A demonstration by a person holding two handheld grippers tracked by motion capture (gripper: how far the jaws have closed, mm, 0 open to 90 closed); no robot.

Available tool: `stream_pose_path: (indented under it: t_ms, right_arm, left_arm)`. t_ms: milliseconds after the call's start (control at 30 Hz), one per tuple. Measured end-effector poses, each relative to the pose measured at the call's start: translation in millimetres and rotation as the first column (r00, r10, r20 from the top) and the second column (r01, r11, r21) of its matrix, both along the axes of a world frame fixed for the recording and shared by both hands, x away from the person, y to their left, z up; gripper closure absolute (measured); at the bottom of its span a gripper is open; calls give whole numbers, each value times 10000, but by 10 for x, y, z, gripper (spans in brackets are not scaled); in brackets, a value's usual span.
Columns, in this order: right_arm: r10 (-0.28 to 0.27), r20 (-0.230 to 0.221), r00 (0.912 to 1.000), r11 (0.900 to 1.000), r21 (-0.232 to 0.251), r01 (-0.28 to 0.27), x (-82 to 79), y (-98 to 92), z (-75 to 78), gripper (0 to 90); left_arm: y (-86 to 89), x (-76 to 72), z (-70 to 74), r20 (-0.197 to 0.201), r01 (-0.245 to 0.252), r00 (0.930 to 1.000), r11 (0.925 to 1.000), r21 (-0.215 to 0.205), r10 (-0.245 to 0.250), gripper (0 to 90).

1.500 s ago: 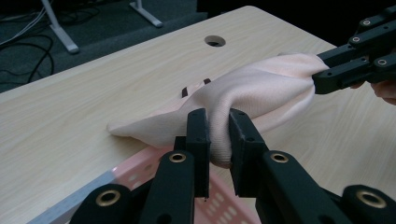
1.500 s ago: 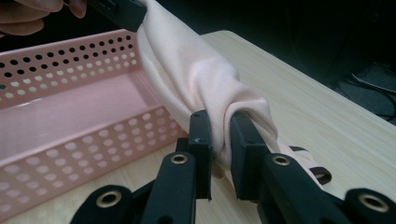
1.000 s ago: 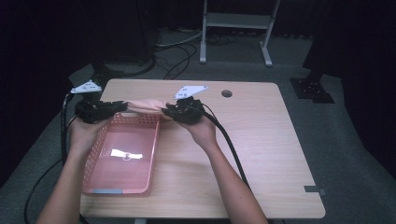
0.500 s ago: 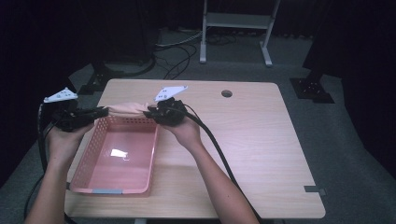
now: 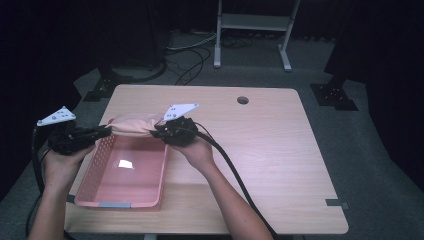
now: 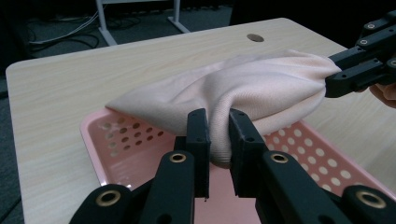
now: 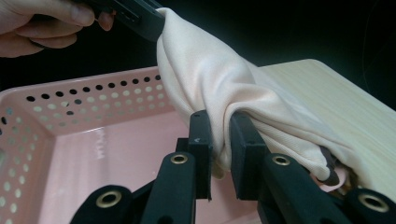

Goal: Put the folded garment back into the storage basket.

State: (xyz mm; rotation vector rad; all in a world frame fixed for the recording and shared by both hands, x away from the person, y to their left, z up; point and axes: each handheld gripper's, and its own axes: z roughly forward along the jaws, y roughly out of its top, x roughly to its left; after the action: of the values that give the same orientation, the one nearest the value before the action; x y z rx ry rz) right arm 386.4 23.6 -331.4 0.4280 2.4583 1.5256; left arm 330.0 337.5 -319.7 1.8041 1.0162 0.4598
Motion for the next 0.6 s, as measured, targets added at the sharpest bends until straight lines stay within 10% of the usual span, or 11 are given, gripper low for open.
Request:
stream_pose_path:
  t_ms: [600]
  right_arm:
    - [332, -155, 9993, 9994, -75, -333, -318, -4, -229, 806]
  left_arm:
    - [29, -340, -230, -259, 255, 9993, 9997, -2, -255, 807]
